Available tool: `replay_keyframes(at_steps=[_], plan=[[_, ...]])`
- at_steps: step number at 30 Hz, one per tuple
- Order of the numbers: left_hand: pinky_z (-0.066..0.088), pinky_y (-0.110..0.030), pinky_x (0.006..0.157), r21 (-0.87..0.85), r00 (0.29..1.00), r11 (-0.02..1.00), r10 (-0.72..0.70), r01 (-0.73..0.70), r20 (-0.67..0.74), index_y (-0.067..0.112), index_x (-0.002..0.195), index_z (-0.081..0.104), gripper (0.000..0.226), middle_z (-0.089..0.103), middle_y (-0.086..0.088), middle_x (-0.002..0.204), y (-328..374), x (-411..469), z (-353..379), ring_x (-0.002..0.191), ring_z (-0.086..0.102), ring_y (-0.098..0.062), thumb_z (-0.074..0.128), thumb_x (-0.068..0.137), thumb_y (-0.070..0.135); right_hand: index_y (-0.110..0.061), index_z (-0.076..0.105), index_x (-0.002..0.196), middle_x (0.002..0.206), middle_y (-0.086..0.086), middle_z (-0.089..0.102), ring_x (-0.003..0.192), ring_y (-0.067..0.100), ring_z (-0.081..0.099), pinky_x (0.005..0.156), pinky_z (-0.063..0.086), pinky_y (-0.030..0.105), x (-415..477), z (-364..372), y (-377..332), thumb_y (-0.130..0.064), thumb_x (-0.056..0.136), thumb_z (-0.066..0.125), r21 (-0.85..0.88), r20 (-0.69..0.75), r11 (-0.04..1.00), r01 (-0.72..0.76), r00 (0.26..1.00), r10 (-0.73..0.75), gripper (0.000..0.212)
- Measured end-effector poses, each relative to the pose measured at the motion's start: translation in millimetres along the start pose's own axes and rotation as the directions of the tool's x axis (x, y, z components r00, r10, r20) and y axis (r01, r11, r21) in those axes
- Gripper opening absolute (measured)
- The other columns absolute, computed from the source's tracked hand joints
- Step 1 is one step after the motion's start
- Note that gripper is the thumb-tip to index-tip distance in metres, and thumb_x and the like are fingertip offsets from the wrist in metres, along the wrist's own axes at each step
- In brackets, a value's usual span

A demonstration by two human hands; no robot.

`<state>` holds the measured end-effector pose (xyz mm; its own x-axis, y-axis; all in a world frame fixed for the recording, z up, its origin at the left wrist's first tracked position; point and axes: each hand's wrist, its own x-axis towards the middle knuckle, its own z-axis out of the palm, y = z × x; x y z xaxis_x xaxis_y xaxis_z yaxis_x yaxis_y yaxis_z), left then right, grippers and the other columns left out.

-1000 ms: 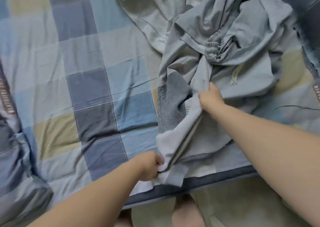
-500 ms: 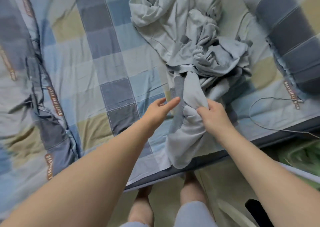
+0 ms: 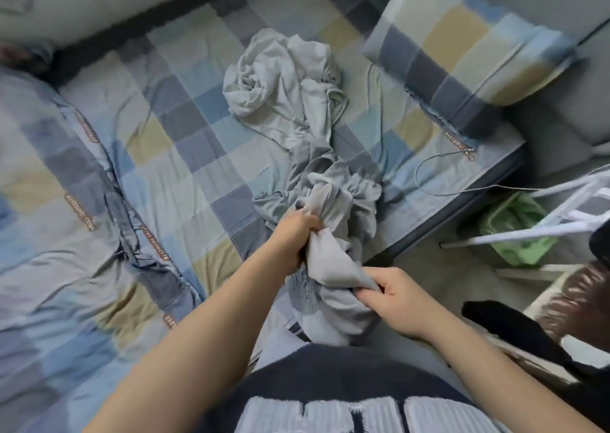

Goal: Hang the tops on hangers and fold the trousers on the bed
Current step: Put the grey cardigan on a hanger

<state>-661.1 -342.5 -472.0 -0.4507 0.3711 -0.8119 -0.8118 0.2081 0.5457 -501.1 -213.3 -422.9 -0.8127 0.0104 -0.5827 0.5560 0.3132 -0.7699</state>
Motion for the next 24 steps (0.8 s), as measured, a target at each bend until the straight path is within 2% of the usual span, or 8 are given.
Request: replay_keyframes(at_steps=[3, 6, 9, 11, 14, 18, 20, 24], plan=[[0.050, -0.040, 0.078, 0.009, 0.995, 0.995, 0.096, -0.097, 0.040, 0.009, 0.098, 0.072, 0.041, 0.065, -0.013, 0.084, -0.1, -28.9, 3.8, 0.082, 0.062, -0.031, 0.049, 0.067, -0.006, -0.043, 0.071, 0.105, 0.100, -0.023, 0.074, 0.095, -0.006, 0.065, 0.084, 0.047, 0.012, -29.1, -7.1, -1.8, -0.006, 0.094, 0.063, 0.076, -0.048, 0.997, -0.015, 0.999, 0.019, 0.040], [0.054, -0.029, 0.062, 0.074, 0.984, 0.986, 0.143, -0.151, 0.107, 0.008, 0.056, 0.067, 0.044, 0.064, -0.013, 0.066, 9.1, -58.8, 10.2, 0.064, 0.065, -0.028, 0.038, 0.076, -0.019, -0.041, 0.064, 0.118, 0.117, -0.014, 0.071, 0.115, 0.003, 0.063, 0.104, 0.049, 0.026, -45.6, -25.4, 2.7, -0.011, 0.093, 0.068, 0.170, -0.281, 0.985, 0.009, 0.959, 0.040, 0.039], [0.058, -0.033, 0.064, 0.214, 0.940, 0.952, 0.144, -0.217, 0.311, 0.008, 0.060, 0.074, 0.042, 0.069, -0.015, 0.068, 16.8, -80.3, 16.6, 0.063, 0.068, -0.027, 0.043, 0.075, -0.017, -0.047, 0.046, 0.139, 0.138, -0.009, 0.059, 0.127, 0.011, 0.055, 0.112, 0.042, 0.040, -64.5, -43.0, 2.1, -0.025, 0.090, 0.074, 0.299, -0.486, 0.950, 0.088, 0.871, 0.073, 0.061], [0.058, -0.042, 0.077, 0.316, 0.869, 0.902, 0.115, -0.295, 0.481, 0.006, 0.073, 0.077, 0.031, 0.071, -0.017, 0.078, 22.5, -93.3, 25.6, 0.074, 0.069, -0.030, 0.050, 0.069, -0.009, -0.052, 0.040, 0.144, 0.145, -0.010, 0.054, 0.131, 0.014, 0.051, 0.111, 0.040, 0.046, -79.1, -52.7, -3.9, -0.056, 0.077, 0.077, 0.516, -0.469, 0.848, 0.118, 0.868, 0.165, 0.076], [0.056, -0.030, 0.070, 0.484, 0.775, 0.760, 0.042, -0.434, 0.630, 0.015, 0.065, 0.075, 0.035, 0.070, -0.006, 0.071, 22.4, -118.9, 50.1, 0.070, 0.067, -0.018, 0.047, 0.069, -0.007, -0.037, 0.063, 0.130, 0.122, 0.004, 0.071, 0.113, 0.027, 0.066, 0.097, 0.052, 0.050, -95.8, -55.4, -14.3, -0.077, 0.071, 0.065, 0.788, -0.206, 0.616, -0.001, 0.942, 0.265, 0.071], [0.050, -0.032, 0.073, 0.518, 0.649, 0.602, -0.001, -0.608, 0.761, 0.012, 0.063, 0.073, 0.034, 0.068, 0.000, 0.071, 3.5, -153.4, 81.4, 0.072, 0.062, -0.014, 0.048, 0.074, -0.009, 0.000, 0.064, 0.129, 0.113, 0.021, 0.070, 0.093, 0.031, 0.069, 0.079, 0.058, 0.038, -127.7, -37.9, -4.8, -0.022, 0.087, 0.072, 0.857, -0.323, 0.508, 0.082, 0.854, 0.408, 0.048], [0.051, -0.031, 0.075, 0.535, 0.625, 0.562, -0.040, -0.631, 0.779, 0.021, 0.066, 0.075, 0.046, 0.070, 0.004, 0.074, -12.0, -165.9, 87.1, 0.076, 0.065, -0.012, 0.048, 0.073, -0.015, 0.000, 0.069, 0.119, 0.097, 0.019, 0.073, 0.079, 0.027, 0.071, 0.067, 0.059, 0.033, -158.5, -30.7, 3.0, -0.004, 0.094, 0.060, 0.856, -0.462, 0.456, 0.244, 0.757, 0.463, 0.026], [0.046, -0.033, 0.079, 0.548, 0.572, 0.458, -0.100, -0.700, 0.814, 0.018, 0.091, 0.066, 0.031, 0.062, 0.005, 0.089, -57.2, -195.8, 96.9, 0.087, 0.058, -0.012, 0.056, 0.067, -0.001, -0.012, 0.070, 0.114, 0.088, 0.012, 0.075, 0.076, 0.024, 0.073, 0.062, 0.061, 0.033, -243.1, -7.2, 17.1, -0.002, 0.098, 0.053, 0.756, -0.654, 0.404, 0.515, 0.629, 0.421, 0.025]])
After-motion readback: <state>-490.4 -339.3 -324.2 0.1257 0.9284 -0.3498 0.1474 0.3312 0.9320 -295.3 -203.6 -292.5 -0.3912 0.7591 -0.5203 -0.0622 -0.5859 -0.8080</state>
